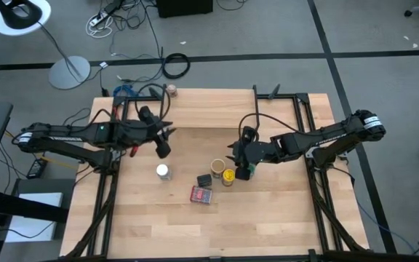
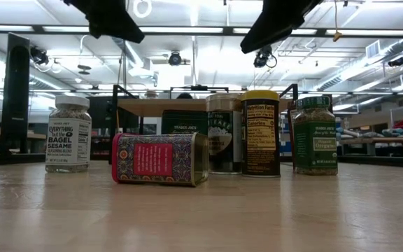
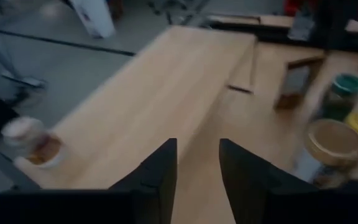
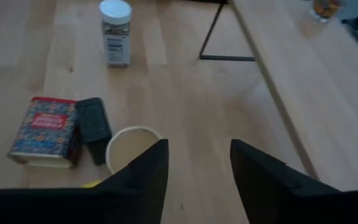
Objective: Shelf spices
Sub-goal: Put the black seasoning can on the shelf
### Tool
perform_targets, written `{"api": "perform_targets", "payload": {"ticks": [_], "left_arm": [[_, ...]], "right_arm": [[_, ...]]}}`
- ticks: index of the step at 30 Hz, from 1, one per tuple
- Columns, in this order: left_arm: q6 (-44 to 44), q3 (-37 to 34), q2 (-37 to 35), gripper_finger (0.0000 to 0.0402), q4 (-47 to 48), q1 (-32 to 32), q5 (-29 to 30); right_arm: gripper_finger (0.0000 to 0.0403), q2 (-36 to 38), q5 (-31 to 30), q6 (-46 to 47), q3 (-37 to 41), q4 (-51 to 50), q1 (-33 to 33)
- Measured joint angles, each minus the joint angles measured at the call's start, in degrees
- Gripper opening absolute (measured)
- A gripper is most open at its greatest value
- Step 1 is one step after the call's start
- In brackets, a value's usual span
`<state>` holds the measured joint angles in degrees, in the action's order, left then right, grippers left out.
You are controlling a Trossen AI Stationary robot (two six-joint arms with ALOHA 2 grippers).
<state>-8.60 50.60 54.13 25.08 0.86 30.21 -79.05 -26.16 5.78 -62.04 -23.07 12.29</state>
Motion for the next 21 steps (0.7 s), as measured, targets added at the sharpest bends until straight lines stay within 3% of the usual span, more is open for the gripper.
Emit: {"api": "perform_targets", "payload": {"ticks": [12,14,21], "left_arm": [[-0.9,-0.3,-2.3,0.0127,3.8,0.0,0.5],[0.0,-0.3,-2.5,0.0127,2.6,0.0,-1.4],[3.8,-0.3,0.2,0.0127,1.2,0.0,-9.7]], "right_arm": [[0.0196,0.0,4.9,1.1,0.0,-1.4,0.1],[0.0194,0.0,6.1,1.1,0.0,-1.4,0.1],[0.0195,-0.1,20.9,1.1,0.0,-0.3,0.2]]}}
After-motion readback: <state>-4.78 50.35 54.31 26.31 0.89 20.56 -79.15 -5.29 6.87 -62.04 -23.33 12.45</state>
